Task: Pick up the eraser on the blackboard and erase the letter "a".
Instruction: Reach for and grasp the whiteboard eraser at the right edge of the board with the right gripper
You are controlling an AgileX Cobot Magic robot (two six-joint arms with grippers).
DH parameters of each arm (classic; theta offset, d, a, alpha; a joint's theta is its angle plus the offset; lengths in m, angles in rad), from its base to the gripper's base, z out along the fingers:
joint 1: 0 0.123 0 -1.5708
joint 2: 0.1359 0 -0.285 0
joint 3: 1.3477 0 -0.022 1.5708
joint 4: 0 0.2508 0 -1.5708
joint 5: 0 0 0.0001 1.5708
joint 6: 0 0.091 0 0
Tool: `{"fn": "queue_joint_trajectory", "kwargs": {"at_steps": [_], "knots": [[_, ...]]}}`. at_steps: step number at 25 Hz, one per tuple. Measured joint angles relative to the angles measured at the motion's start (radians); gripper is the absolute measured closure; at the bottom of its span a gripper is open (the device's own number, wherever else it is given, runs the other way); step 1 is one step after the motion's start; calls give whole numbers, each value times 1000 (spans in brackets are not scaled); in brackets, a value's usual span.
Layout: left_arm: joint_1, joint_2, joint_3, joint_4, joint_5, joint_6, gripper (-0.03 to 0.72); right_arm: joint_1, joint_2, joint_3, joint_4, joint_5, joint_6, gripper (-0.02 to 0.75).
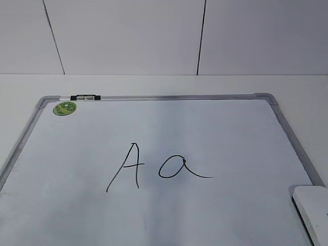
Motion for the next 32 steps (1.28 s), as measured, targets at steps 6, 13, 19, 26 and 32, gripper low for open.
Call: {"fn": "queue_joint_trajectory", "kwargs": {"at_steps": [6,13,19,26,32], "knots": [[0,0,0,0,0,0,453,0,0,0,0,0,0,161],[0,0,0,0,0,0,453,0,0,0,0,-2,0,162],[0,0,0,0,0,0,453,0,0,0,0,-2,0,162],[0,0,0,0,0,0,453,0,0,0,0,-2,0,162],[0,0,0,0,0,0,453,0,0,0,0,-2,0,162]]}}
